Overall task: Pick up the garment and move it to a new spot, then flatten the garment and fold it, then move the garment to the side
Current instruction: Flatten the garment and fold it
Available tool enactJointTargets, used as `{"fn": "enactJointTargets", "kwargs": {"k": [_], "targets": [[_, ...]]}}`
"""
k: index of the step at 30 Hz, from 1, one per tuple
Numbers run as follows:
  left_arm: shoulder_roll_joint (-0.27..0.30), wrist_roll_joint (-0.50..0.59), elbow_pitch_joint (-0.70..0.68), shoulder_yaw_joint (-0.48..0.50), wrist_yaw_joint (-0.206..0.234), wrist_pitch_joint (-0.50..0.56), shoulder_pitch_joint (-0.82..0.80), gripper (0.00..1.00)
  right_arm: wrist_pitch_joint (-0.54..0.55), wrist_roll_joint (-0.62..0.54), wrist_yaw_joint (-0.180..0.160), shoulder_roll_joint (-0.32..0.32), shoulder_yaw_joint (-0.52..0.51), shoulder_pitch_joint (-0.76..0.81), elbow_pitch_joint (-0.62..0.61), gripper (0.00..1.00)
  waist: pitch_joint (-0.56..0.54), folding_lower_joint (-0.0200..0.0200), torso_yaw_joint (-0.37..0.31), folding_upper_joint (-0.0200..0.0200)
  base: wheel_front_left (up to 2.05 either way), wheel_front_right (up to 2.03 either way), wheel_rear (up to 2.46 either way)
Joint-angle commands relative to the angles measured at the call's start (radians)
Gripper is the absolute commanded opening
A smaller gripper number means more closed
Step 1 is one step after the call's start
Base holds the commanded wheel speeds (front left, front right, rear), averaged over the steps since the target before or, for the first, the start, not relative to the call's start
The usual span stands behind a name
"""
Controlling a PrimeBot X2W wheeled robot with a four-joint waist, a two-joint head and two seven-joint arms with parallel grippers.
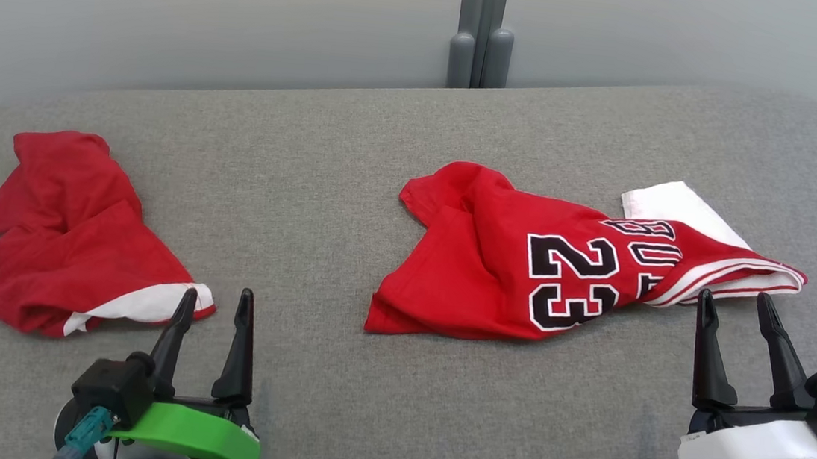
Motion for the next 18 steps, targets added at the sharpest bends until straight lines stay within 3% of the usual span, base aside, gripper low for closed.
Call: {"fn": "enactJointTargets", "kwargs": {"k": [1, 18], "targets": [[0.008, 0.0, 0.005, -0.001, -0.004, 0.0, -0.016, 1.0, -0.004, 0.005, -0.001, 0.003, 0.0, -0.006, 0.004, 1.0, 0.002, 0.0, -0.008, 0.0, 0.0, 0.0, 0.0], [0.022, -0.008, 0.174, -0.144, -0.044, 0.086, -0.13, 1.0, -0.004, 0.021, -0.001, 0.01, 0.033, -0.051, 0.03, 1.0, 0.055, 0.0, -0.124, 0.0, 0.0, 0.0, 0.0]]}}
